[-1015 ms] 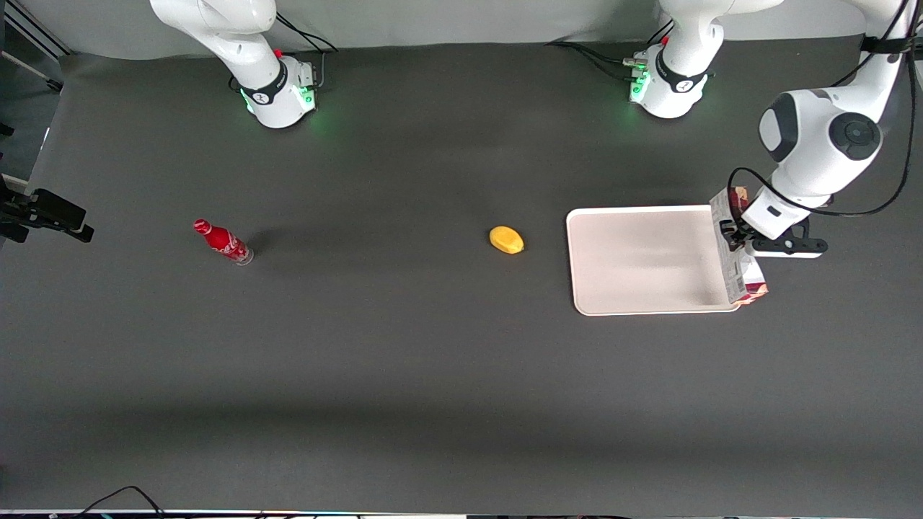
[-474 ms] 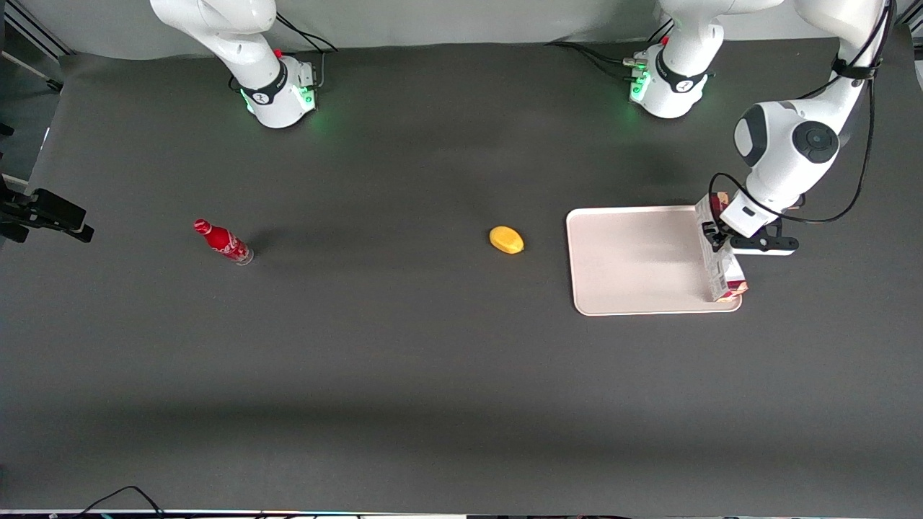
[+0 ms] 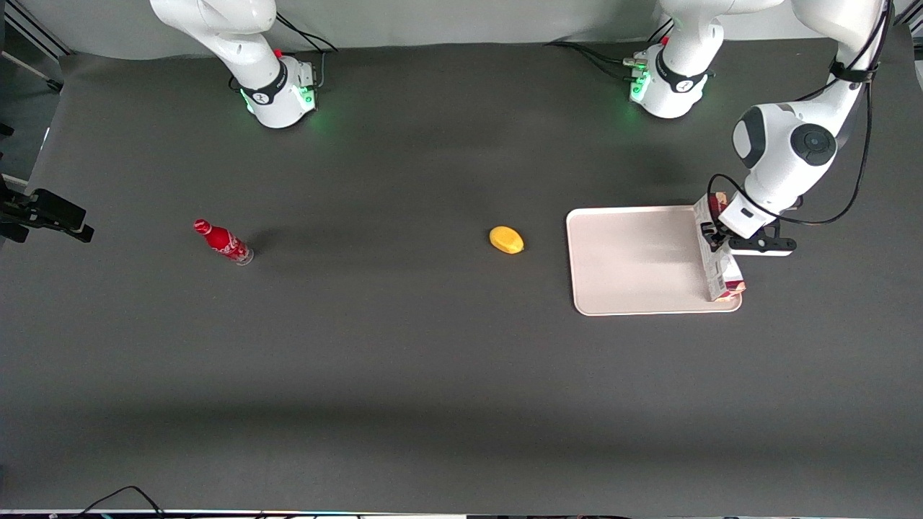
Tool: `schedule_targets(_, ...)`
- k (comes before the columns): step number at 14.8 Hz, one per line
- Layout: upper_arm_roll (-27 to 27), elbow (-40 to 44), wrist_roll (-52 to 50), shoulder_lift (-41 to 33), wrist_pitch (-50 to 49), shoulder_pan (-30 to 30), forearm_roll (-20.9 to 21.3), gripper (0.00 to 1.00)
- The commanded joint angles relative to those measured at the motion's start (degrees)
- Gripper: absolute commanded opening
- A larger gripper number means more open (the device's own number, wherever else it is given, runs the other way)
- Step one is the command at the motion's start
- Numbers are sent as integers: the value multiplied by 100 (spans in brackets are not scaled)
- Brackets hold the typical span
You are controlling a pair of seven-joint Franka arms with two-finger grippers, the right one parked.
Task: Place red cookie box on tray
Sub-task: 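Lower the cookie box onto the tray's edge region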
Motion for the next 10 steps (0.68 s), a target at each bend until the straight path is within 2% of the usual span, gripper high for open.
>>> schedule_targets(1,5,77,68,23,70,4,-65,68)
schedule_targets(2,5,103,68,23,70,4,-65,98)
schedule_targets(6,5,453,-2,-82,-341,4,-65,100)
schedule_targets(10,5,1576,-55,-346,-2175,4,-205,100)
